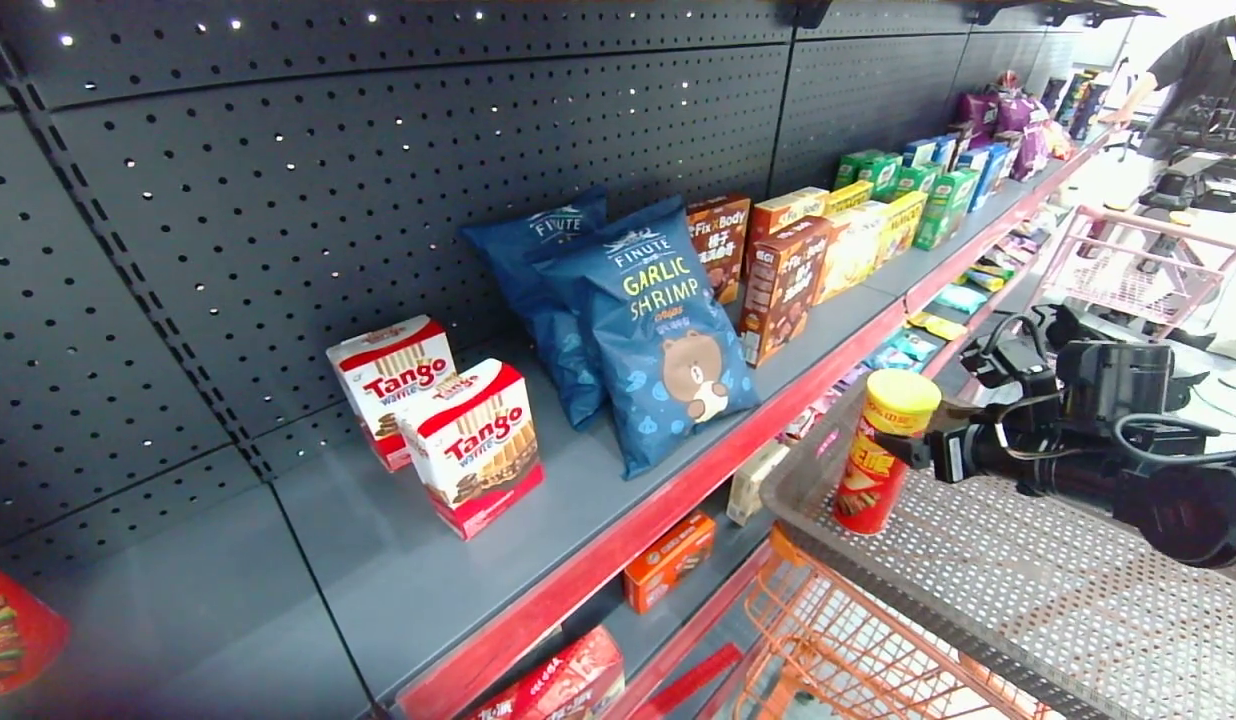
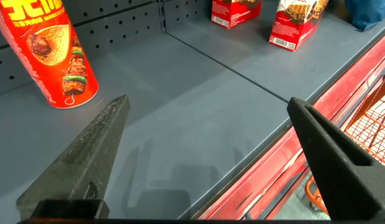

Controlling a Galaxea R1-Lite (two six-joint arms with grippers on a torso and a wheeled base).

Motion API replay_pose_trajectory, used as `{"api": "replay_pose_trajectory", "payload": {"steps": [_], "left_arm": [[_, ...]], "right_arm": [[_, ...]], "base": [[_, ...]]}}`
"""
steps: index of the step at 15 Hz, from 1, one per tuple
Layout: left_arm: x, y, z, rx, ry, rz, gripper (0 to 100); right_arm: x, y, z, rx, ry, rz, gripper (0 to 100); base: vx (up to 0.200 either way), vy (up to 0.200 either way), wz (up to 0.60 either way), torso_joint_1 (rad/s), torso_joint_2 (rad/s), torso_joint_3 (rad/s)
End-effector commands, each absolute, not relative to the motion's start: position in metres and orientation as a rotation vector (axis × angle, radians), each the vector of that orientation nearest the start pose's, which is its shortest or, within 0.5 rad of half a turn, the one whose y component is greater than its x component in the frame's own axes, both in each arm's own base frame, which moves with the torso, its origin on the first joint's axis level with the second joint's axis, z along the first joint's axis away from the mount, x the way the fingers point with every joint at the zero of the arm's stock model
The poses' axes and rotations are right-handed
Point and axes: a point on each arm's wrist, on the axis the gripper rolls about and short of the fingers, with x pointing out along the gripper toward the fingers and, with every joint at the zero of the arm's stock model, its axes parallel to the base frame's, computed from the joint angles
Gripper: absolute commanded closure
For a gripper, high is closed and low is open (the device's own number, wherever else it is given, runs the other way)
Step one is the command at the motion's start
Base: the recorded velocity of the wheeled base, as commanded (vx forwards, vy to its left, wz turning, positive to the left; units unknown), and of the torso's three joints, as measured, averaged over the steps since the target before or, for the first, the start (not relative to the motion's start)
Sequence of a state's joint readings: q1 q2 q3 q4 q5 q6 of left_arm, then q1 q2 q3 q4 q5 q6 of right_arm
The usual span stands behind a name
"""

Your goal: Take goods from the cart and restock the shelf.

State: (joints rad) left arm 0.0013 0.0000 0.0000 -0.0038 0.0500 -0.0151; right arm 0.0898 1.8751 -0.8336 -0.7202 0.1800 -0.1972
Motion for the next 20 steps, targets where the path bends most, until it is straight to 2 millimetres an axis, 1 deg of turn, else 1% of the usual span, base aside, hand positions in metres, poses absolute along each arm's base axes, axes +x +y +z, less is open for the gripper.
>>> {"api": "replay_pose_trajectory", "payload": {"steps": [1,2,4,8,13,16,19,20], "left_arm": [[-0.023,0.001,0.076,-0.015,-0.005,0.052,0],[-0.023,0.001,0.076,-0.015,-0.005,0.052,0],[-0.023,0.001,0.076,-0.015,-0.005,0.052,0],[-0.023,0.001,0.076,-0.015,-0.005,0.052,0],[-0.023,0.001,0.076,-0.015,-0.005,0.052,0],[-0.023,0.001,0.076,-0.015,-0.005,0.052,0],[-0.023,0.001,0.076,-0.015,-0.005,0.052,0],[-0.023,0.001,0.076,-0.015,-0.005,0.052,0]], "right_arm": [[0.358,0.038,0.127,-0.176,0.304,0.311,0],[0.358,0.038,0.126,-0.176,0.304,0.311,0],[0.37,0.039,0.123,-0.167,0.292,0.348,0],[0.386,0.042,0.112,-0.166,0.273,0.36,0],[0.396,0.046,0.111,-0.158,0.245,0.411,0],[0.398,0.046,0.103,-0.158,0.252,0.411,0],[0.399,0.046,0.101,-0.156,0.247,0.412,0],[0.401,0.047,0.097,-0.155,0.256,0.413,0]], "base": [[0.0,0.0,0.0,0.0,0.0,0.0],[0.0,0.0,0.0,0.0,0.0,0.0],[0.0,0.0,0.0,0.0,0.0,0.0],[0.0,0.0,0.0,0.0,0.0,0.0],[0.0,0.0,0.0,0.0,0.0,0.0],[0.0,0.0,0.0,0.0,0.0,0.0],[0.0,0.0,0.0,0.0,0.0,0.0],[0.0,0.0,0.0,0.0,0.0,0.0]]}}
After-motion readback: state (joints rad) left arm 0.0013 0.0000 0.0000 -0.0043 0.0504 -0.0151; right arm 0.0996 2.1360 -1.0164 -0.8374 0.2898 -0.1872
